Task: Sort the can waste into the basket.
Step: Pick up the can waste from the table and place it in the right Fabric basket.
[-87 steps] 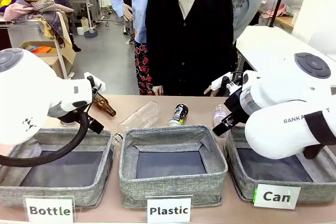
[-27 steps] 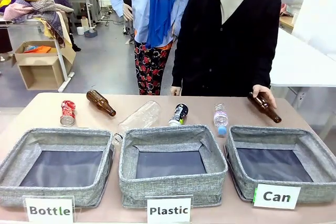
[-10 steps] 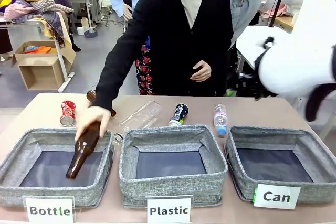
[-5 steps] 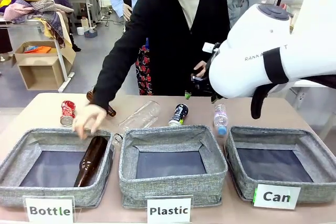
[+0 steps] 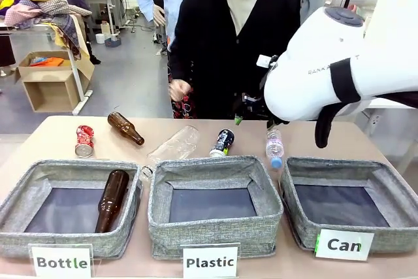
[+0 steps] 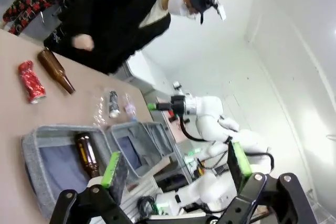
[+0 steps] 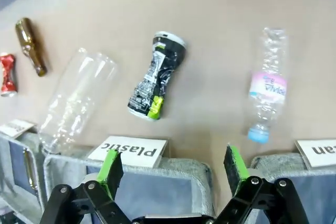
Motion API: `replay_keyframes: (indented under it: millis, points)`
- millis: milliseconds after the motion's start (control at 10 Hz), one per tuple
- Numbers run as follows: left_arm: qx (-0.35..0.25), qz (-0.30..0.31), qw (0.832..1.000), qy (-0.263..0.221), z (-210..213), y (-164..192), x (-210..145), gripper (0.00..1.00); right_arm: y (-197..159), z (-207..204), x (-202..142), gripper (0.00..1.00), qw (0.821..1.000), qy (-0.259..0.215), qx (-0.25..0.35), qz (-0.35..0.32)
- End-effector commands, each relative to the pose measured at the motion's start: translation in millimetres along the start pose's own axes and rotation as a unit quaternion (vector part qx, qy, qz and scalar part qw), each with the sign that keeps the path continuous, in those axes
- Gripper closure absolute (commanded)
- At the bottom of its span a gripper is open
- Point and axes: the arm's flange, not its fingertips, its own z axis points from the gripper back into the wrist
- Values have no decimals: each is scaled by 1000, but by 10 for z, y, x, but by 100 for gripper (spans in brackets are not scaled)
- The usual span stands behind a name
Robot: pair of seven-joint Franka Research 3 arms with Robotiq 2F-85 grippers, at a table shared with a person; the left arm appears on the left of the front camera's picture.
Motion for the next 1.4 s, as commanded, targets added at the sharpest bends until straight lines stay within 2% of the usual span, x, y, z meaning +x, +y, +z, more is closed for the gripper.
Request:
replay_keyframes:
  millis: [0,200,400,600,700,900,1200,1300]
  points:
    - [-4,7,998,62,-584,166,-32,0,329,-325,366,0,1000,20,-20,11]
    - [34,33,986,162,-1178,507,-183,0,539,-710,564,0,997,59,-42,21]
    - [76,52,973,212,-1449,772,-331,0,663,-1083,694,0,993,103,-63,-2]
    - [156,71,959,227,-1570,1139,-504,0,691,-1423,750,0,988,121,-92,-36]
    - [83,66,972,211,-1596,881,-382,0,680,-1544,779,0,985,109,-120,-54]
    - [83,66,972,211,-1596,881,-382,0,625,-1733,799,0,978,107,-159,-77]
    - [83,66,972,211,-1596,881,-382,0,559,-1828,806,0,974,118,-173,-89]
    - [83,66,972,211,-1596,881,-382,0,550,-1832,797,32,974,119,-172,-82]
